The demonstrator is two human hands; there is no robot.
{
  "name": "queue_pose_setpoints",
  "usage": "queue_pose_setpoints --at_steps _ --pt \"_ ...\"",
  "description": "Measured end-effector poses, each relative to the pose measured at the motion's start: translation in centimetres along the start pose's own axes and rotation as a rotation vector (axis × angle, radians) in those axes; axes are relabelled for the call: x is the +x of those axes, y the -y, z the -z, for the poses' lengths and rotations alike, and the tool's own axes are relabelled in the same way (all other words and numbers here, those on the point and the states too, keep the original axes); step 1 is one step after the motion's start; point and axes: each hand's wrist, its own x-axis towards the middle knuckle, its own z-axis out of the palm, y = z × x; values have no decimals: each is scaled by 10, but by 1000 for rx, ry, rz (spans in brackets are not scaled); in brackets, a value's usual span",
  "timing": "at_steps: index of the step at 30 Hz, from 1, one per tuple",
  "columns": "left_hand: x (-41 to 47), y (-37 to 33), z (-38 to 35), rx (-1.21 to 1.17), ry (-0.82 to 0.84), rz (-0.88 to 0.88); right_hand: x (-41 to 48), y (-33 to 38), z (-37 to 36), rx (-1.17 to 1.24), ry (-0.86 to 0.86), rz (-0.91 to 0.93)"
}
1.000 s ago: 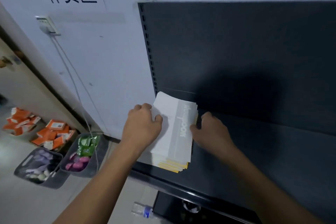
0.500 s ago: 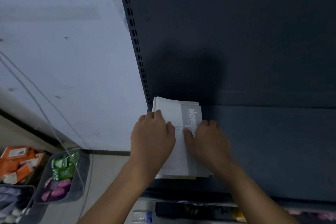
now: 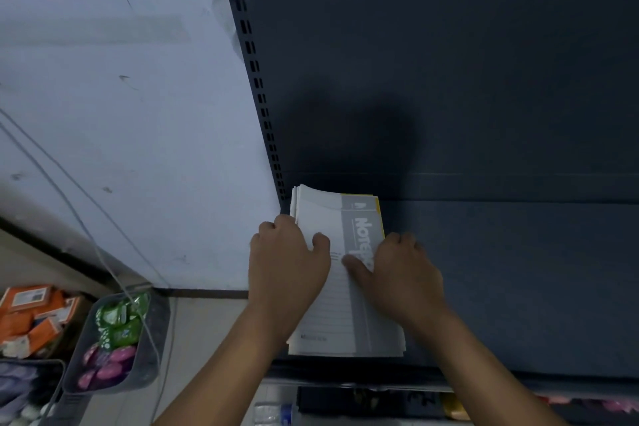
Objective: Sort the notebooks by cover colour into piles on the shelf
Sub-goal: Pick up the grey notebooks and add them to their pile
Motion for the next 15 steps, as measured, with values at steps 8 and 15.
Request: queue_pose_setpoints --at_steps 8,15 --pt "0 -14 5 137 94 9 8 -8 3 144 51 -17" --pt "-2 -18 7 334 229 -2 13 -13 12 129 139 20"
